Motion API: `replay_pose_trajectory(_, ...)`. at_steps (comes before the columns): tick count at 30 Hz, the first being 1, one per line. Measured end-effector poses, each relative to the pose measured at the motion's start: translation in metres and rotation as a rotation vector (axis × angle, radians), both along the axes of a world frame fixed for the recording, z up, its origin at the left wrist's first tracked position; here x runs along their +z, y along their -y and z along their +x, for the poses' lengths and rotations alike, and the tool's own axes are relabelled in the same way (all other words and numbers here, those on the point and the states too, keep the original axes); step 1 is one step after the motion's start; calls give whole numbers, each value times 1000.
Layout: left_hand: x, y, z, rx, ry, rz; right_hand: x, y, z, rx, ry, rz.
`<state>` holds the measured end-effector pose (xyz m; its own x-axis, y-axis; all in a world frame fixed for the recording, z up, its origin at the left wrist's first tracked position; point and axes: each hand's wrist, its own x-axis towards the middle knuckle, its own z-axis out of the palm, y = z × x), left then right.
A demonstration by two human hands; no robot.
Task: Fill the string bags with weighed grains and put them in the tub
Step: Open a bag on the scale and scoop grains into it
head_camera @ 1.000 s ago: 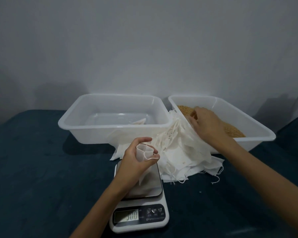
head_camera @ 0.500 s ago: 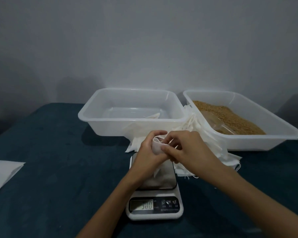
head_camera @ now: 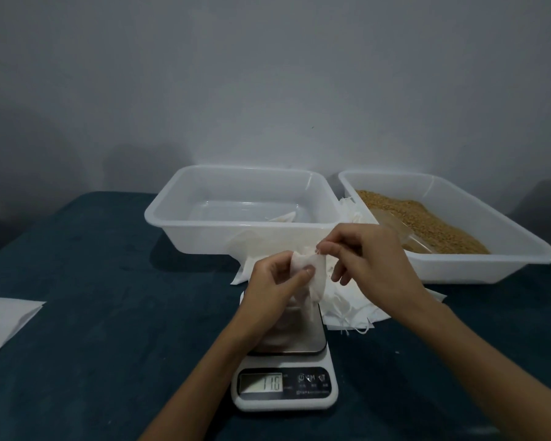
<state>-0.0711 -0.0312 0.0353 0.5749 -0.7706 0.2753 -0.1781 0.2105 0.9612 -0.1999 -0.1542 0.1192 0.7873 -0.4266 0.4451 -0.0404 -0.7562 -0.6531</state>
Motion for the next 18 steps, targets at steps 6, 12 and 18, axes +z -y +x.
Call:
replay_pose_trajectory(6, 8, -3, -5, -135, -99, -36, -6, -3, 11, 332, 138, 842)
replay_pose_trajectory(12, 10, -4, -5, -279, -197, -29, -22, 3, 25, 355, 160, 1076)
replay_pose_trajectory(18, 9, -4, -8, -340, -172, 16, -24, 24, 29, 217, 275, 1180)
